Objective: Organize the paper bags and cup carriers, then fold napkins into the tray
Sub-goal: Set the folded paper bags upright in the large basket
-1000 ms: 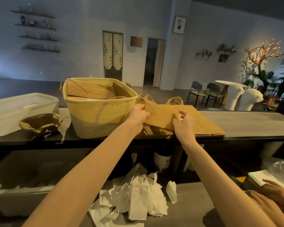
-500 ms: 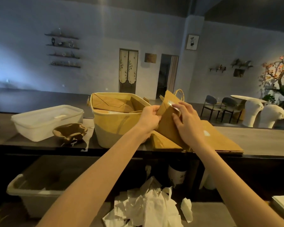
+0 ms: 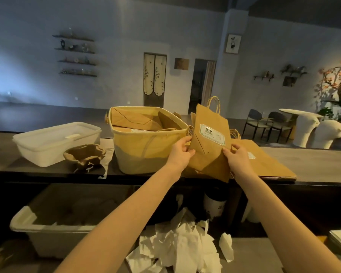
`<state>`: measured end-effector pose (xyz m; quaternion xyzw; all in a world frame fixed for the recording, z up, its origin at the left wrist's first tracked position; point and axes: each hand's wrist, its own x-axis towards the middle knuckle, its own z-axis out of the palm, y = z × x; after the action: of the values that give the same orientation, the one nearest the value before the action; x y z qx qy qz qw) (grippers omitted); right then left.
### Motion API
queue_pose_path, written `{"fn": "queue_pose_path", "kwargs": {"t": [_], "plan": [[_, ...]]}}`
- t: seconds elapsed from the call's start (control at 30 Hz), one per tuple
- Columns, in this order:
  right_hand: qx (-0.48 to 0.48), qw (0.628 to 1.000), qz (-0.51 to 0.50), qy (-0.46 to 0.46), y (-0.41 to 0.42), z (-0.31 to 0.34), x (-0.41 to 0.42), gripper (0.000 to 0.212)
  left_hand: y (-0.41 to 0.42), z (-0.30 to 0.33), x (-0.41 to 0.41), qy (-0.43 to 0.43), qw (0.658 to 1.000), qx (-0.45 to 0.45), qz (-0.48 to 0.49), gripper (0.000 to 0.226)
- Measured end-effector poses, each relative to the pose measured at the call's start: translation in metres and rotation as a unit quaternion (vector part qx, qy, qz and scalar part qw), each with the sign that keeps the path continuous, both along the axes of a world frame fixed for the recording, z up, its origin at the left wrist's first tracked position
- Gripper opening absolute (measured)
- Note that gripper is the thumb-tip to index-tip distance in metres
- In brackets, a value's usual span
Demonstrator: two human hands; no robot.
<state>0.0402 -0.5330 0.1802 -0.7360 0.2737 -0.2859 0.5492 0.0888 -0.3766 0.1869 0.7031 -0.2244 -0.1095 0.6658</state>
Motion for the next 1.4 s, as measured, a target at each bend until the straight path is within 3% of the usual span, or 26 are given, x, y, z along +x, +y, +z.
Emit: {"fn": "queue_pose_path", "kwargs": {"t": [0.3,0.53,0.7,0.9,1.07,1.27,1.4], "plan": [[-0.06,0.997,-0.038,0.016,-0.025,-0.011,0.029,0.045,-0.02,-0.014,0.025,-0.004,0.986,0.165,-0.008,0.05],[-0.09,0.986,-0.007,0.138,-0.041,-0.014,0.055,0.044,-0.031,-0.017,0.044,-0.018,0.977,0.213,-0.016,0.036],[-0.123,0.986,0.004,0.11,-0.039,-0.005,0.051,0.039,-0.025,-0.008,0.041,0.002,0.98,0.193,-0.048,0.048],[-0.226,0.973,0.044,-0.029,-0.003,0.035,0.046,0.029,0.011,0.032,0.028,-0.043,0.979,0.163,-0.115,0.029],[-0.286,0.936,0.181,-0.096,0.05,0.069,0.06,0.021,0.056,0.064,0.031,-0.077,0.991,0.085,-0.074,0.016],[-0.398,0.862,0.307,0.066,0.091,0.08,0.082,0.032,0.103,0.078,0.057,-0.103,0.993,0.031,0.048,0.022],[-0.446,0.83,0.321,0.097,0.101,0.078,0.086,0.031,0.122,0.077,0.073,-0.096,0.991,0.025,0.089,0.022]]}}
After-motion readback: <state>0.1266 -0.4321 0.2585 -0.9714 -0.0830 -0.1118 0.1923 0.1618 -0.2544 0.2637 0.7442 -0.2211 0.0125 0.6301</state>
